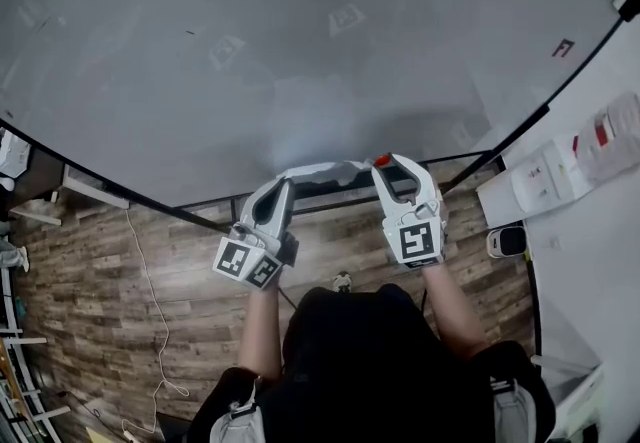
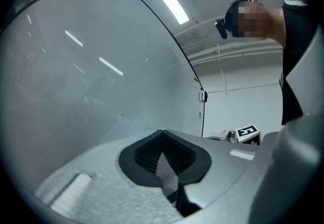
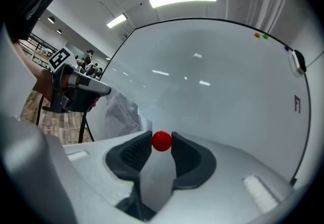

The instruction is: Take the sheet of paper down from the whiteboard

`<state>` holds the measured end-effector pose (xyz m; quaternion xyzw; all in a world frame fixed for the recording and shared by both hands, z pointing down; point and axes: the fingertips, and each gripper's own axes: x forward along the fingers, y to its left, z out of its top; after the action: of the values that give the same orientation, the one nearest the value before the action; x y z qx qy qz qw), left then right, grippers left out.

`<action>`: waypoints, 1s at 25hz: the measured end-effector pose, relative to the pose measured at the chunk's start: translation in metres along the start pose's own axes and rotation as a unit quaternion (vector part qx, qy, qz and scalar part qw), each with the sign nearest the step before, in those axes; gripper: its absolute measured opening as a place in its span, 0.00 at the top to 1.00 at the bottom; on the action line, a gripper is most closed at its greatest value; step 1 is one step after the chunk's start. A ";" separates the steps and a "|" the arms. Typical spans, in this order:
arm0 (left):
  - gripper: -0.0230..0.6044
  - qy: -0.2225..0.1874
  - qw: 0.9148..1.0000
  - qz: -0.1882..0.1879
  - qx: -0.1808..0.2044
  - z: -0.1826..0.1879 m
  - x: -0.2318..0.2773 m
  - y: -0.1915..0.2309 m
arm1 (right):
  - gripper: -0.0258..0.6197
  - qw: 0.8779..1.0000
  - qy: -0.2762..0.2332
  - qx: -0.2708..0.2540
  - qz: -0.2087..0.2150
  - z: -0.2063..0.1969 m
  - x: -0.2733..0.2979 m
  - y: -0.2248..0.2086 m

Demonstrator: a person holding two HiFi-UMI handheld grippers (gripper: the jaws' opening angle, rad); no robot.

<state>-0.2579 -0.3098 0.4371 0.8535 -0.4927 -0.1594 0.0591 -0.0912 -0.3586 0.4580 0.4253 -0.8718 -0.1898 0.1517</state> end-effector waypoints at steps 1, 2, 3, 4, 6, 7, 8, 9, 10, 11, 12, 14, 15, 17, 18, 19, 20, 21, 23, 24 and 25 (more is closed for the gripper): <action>0.95 -0.001 1.000 0.005 0.001 0.001 -0.006 -0.001 | 0.77 1.000 -0.001 -0.002 0.003 0.001 -0.004 0.004; 0.95 -0.001 1.000 0.010 0.002 0.003 -0.012 -0.003 | 0.77 1.000 -0.003 -0.002 0.005 0.002 -0.009 0.007; 0.95 -0.001 1.000 0.016 0.003 0.004 -0.019 -0.006 | 0.77 1.000 -0.004 -0.001 0.007 0.003 -0.015 0.010; 0.95 0.000 1.000 0.021 0.005 0.004 -0.024 -0.010 | 0.77 1.000 -0.005 0.002 0.007 0.004 -0.022 0.011; 0.95 0.005 1.000 0.027 0.011 0.004 -0.033 -0.021 | 0.77 1.000 -0.006 0.007 0.005 0.004 -0.039 0.010; 0.95 0.010 0.999 0.030 0.016 0.002 -0.036 -0.029 | 0.77 1.000 -0.006 0.008 0.004 0.003 -0.049 0.009; 0.95 0.015 0.999 0.031 0.021 0.000 -0.040 -0.039 | 0.77 1.000 -0.006 0.009 0.003 0.001 -0.060 0.008; 0.95 0.020 0.999 0.032 0.025 -0.003 -0.044 -0.049 | 0.77 1.000 -0.004 0.010 0.002 -0.002 -0.073 0.007; 0.95 0.024 0.999 0.031 0.026 -0.007 -0.048 -0.061 | 0.77 1.000 -0.003 0.013 0.000 -0.006 -0.086 0.006; 0.95 0.027 0.999 0.029 0.027 -0.010 -0.051 -0.074 | 0.77 1.000 -0.001 0.015 -0.003 -0.010 -0.101 0.004; 0.95 0.030 0.999 0.026 0.027 -0.013 -0.055 -0.087 | 0.77 1.000 0.002 0.018 -0.006 -0.013 -0.116 0.003; 0.95 0.034 0.999 0.020 0.028 -0.018 -0.062 -0.114 | 0.77 1.000 0.009 0.021 -0.011 -0.021 -0.148 0.002; 0.95 0.036 0.999 0.017 0.027 -0.021 -0.065 -0.128 | 0.77 1.000 0.011 0.024 -0.013 -0.024 -0.164 0.002; 0.95 0.036 0.999 0.012 0.019 -0.027 -0.072 -0.156 | 0.77 0.999 0.016 0.027 -0.017 -0.032 -0.197 -0.001; 0.95 0.036 0.999 0.009 0.013 -0.030 -0.076 -0.172 | 0.77 0.999 0.021 0.025 -0.021 -0.036 -0.214 -0.003; 0.95 0.037 0.999 0.004 0.010 -0.034 -0.081 -0.187 | 0.77 0.999 0.027 0.025 -0.025 -0.041 -0.230 -0.005; 0.95 0.038 0.999 0.000 0.008 -0.039 -0.085 -0.203 | 0.77 0.999 0.031 0.027 -0.029 -0.046 -0.246 -0.008; 0.95 0.040 0.999 -0.004 0.008 -0.043 -0.090 -0.218 | 0.77 0.999 0.031 0.029 -0.033 -0.050 -0.261 -0.010; 0.95 0.045 0.999 -0.008 0.005 -0.050 -0.100 -0.245 | 0.77 0.998 0.028 0.030 -0.041 -0.055 -0.289 -0.014; 0.95 0.049 0.999 -0.009 0.003 -0.054 -0.104 -0.257 | 0.77 0.998 0.027 0.031 -0.044 -0.057 -0.302 -0.016; 0.95 0.052 0.999 -0.009 0.002 -0.058 -0.108 -0.268 | 0.77 0.998 0.028 0.033 -0.047 -0.060 -0.314 -0.017</action>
<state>-0.0681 -0.0837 0.4459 0.8653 -0.4813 -0.1141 0.0813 0.1323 -0.1293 0.4704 0.4755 -0.8521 -0.1564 0.1528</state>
